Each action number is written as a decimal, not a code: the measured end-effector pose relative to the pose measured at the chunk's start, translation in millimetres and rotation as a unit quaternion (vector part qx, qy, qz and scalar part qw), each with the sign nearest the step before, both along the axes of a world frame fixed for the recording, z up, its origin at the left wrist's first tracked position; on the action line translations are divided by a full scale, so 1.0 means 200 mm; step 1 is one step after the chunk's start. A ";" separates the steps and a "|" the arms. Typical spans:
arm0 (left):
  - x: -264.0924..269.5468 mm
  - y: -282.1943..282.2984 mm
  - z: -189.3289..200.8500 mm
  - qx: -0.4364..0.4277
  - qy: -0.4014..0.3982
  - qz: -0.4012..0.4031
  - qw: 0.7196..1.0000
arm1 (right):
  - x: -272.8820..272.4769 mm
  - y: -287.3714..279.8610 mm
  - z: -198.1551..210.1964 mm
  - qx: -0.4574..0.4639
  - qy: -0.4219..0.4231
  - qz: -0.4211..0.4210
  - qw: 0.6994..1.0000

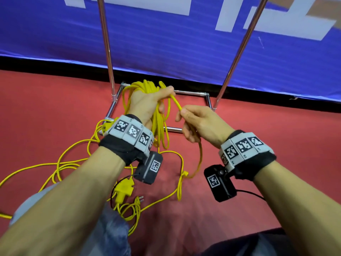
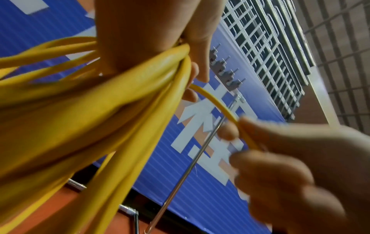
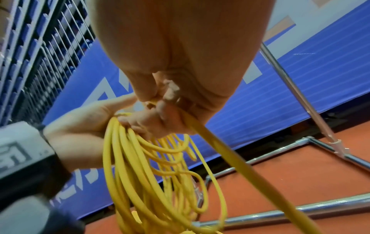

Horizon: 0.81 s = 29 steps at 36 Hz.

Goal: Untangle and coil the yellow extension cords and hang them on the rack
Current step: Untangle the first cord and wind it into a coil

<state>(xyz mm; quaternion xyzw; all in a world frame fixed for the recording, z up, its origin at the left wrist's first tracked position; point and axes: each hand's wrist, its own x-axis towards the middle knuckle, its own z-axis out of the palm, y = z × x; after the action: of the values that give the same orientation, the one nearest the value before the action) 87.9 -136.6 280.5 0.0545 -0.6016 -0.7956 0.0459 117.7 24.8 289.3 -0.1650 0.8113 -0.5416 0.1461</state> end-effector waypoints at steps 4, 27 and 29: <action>0.05 0.06 0.01 0.039 -0.018 -0.047 0.998 | -0.02 -0.07 0.00 0.009 0.011 0.003 1.000; 0.04 0.02 0.00 0.029 -0.004 -0.030 0.999 | 0.03 -0.11 0.00 -0.078 -0.044 0.012 0.996; 0.04 0.02 0.02 0.045 -0.008 -0.032 0.998 | 0.03 -0.13 0.00 -0.084 -0.049 0.007 0.995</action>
<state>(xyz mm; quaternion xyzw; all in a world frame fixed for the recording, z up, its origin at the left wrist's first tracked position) 96.8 -131.7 283.9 0.0437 -0.5669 -0.8225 0.0129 123.8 -0.8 289.4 -0.1562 0.7536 -0.6141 0.1751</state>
